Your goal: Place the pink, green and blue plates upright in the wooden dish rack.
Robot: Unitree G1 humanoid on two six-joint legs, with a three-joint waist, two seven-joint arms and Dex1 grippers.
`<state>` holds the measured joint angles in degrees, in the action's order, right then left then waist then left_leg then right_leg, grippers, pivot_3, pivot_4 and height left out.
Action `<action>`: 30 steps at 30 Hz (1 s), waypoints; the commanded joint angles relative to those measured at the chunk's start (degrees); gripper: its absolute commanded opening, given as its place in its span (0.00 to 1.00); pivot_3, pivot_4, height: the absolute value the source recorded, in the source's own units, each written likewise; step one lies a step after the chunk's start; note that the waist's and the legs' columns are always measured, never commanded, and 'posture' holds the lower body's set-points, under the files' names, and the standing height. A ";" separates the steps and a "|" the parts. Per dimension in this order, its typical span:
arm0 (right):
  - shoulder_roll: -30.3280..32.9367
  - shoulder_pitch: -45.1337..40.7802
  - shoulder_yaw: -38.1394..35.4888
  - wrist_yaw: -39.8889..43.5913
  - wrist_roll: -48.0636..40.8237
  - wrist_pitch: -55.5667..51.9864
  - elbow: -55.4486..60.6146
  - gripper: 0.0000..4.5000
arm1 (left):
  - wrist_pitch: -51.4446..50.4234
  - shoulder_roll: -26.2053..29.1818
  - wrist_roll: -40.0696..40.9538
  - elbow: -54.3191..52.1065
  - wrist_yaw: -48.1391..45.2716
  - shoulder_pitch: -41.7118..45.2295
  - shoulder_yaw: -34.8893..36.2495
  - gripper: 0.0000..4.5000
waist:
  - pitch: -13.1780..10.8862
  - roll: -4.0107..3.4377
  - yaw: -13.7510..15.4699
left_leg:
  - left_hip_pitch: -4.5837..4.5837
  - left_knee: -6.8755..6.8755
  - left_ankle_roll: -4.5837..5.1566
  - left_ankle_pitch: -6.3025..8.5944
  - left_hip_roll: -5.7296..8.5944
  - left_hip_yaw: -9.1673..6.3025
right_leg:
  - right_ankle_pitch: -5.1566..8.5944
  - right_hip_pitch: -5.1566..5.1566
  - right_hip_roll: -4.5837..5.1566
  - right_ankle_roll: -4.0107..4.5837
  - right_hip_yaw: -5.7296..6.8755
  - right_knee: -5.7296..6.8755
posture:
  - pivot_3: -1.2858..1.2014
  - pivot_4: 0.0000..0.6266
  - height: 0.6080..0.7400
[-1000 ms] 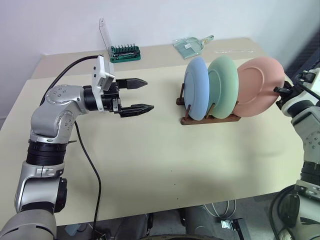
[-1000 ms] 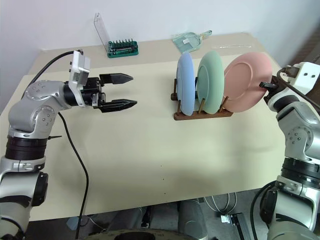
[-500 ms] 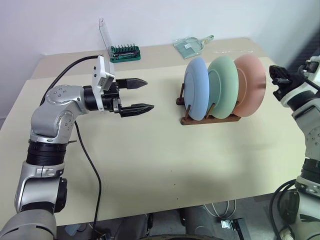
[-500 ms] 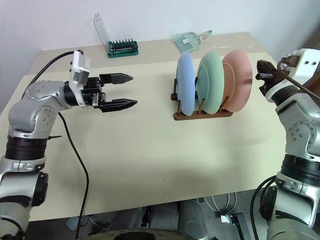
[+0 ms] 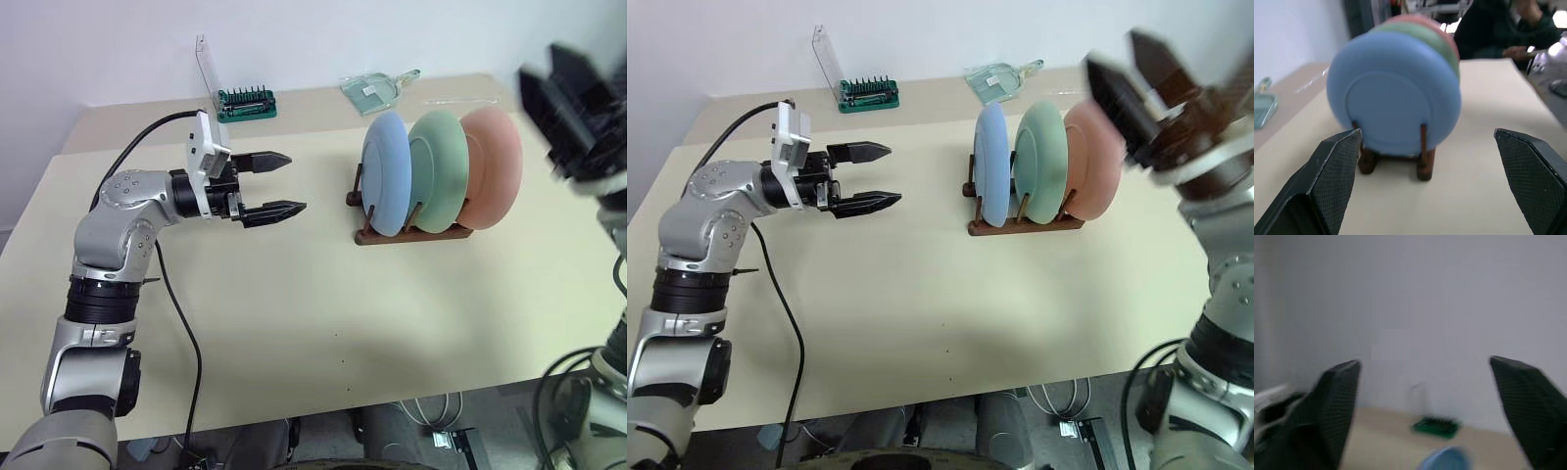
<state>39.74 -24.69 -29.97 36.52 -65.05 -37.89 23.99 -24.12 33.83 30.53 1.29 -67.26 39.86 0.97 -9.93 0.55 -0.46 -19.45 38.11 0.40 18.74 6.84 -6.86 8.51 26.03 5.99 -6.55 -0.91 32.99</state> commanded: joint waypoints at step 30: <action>14.21 19.62 6.47 21.14 7.44 -3.16 6.34 1.00 | 11.78 -5.01 -7.56 -10.70 7.34 -17.05 -4.86 1.00 | -0.02 0.13 1.37 | 0.07 0.12 0.12 0.23 -0.33 0.26 | -0.19 -0.37 -0.25 -0.01 -0.03 -0.72 | 0.52 0.24 1.00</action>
<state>52.97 -3.95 -21.69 58.23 -55.77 -40.79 29.15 -13.15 28.82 23.03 -7.82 -60.72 21.43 -3.89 -9.95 0.68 0.91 -19.38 38.23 0.53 18.97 6.51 -6.61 8.30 25.66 5.73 -6.56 -0.94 32.26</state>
